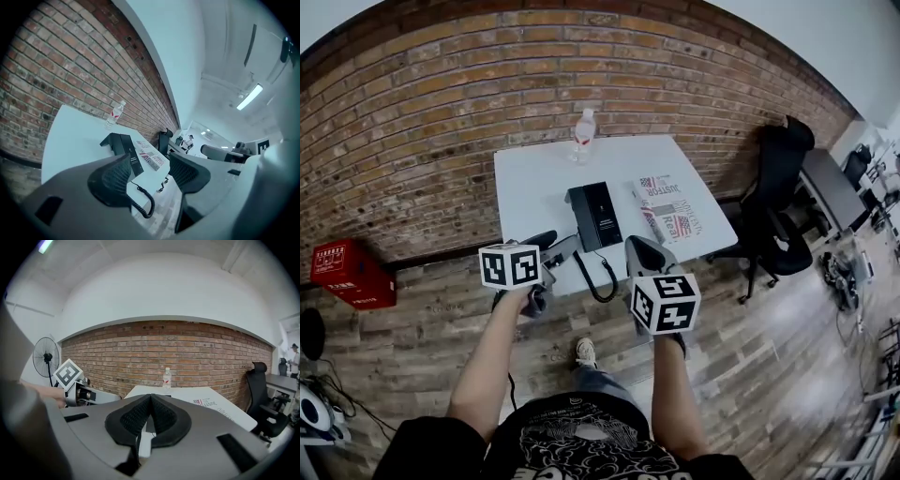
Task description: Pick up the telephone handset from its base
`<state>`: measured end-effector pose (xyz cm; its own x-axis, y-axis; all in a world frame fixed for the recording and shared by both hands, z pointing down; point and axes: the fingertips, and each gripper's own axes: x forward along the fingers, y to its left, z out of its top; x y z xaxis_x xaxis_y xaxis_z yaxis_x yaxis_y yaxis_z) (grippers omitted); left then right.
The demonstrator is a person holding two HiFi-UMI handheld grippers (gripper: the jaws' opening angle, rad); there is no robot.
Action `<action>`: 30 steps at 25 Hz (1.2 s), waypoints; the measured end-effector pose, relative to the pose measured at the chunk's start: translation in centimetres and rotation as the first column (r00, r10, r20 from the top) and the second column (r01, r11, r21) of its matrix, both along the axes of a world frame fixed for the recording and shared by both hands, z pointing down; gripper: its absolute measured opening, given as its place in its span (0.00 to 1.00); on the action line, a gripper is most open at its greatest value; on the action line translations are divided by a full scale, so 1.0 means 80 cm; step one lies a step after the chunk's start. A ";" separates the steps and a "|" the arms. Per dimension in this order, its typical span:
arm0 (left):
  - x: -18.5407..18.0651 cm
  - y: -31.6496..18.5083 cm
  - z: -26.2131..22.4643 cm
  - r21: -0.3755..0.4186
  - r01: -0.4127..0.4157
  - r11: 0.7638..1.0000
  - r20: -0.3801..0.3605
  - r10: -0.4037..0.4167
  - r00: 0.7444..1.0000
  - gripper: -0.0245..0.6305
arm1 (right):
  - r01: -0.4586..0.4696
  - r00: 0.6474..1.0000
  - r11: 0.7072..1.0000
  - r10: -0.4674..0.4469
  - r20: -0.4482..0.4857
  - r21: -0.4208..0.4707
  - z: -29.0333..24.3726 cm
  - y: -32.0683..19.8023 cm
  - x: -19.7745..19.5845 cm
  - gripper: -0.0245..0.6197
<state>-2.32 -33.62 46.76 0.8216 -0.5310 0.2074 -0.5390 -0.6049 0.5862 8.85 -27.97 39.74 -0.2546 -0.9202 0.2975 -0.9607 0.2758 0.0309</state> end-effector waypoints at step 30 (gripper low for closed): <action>0.069 -0.154 0.144 -0.399 -0.130 0.907 -0.201 0.052 0.978 0.41 | 0.211 0.977 0.972 -0.212 0.000 -0.106 0.063 -0.217 0.038 0.04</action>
